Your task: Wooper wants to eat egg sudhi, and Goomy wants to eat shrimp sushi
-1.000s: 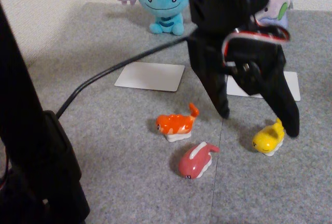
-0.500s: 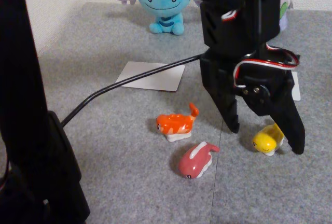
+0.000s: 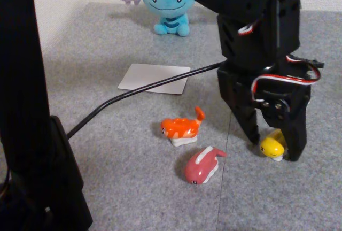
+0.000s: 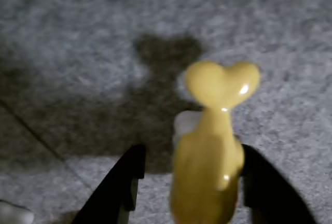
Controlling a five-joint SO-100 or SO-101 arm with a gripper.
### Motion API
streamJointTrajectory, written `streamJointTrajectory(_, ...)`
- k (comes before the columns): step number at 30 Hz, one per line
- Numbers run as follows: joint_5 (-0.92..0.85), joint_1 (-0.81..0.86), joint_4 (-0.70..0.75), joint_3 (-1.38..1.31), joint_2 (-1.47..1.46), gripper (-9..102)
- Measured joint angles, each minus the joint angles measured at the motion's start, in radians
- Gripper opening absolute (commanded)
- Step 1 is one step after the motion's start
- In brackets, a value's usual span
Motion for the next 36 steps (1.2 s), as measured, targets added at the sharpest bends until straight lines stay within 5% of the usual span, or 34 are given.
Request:
streamJointTrajectory(22, 0.086, -0.078, 0.164, -0.028, 0.198, 6)
streamJointTrajectory(36, 0.278, -0.497, 0.364, -0.106, 0.52, 6)
